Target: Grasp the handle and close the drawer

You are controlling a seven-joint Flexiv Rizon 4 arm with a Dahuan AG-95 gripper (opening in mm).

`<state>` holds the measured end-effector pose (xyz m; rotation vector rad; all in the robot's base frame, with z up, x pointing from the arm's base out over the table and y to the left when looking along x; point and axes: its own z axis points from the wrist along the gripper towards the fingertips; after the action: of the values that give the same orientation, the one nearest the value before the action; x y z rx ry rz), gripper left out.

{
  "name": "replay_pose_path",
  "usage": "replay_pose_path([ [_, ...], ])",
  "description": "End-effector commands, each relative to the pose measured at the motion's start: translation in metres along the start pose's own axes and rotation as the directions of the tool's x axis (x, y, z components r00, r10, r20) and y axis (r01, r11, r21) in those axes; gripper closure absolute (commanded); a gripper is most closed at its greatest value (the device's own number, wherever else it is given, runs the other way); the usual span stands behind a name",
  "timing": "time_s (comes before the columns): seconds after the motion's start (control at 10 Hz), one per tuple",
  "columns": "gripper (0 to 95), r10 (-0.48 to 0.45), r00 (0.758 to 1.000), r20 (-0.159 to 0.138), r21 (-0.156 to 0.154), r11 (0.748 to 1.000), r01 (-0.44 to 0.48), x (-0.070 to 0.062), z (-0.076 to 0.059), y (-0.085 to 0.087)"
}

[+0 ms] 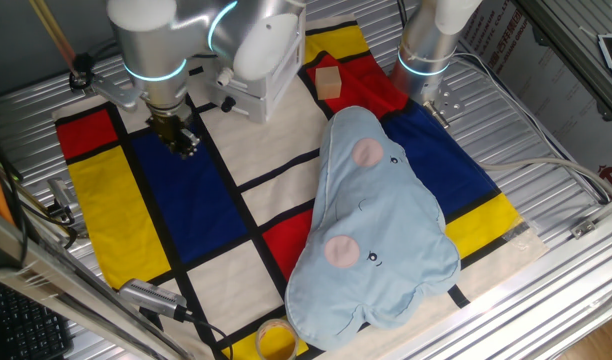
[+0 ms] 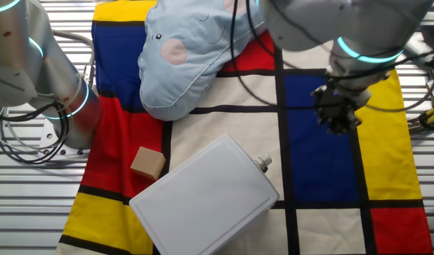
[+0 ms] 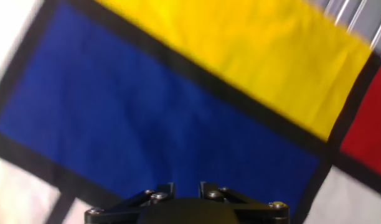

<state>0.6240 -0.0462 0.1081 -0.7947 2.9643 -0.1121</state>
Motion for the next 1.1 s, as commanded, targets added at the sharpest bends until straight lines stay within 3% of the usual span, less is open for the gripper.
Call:
replay_pose_path([
  [0.1,76.0,0.000,1.000,0.000,0.000,1.000,0.000,-0.0038,0.0003,-0.0002],
  [1.1,76.0,-0.115,0.993,0.002,-0.008,0.993,0.115,-0.0044,-0.0028,0.0022],
])
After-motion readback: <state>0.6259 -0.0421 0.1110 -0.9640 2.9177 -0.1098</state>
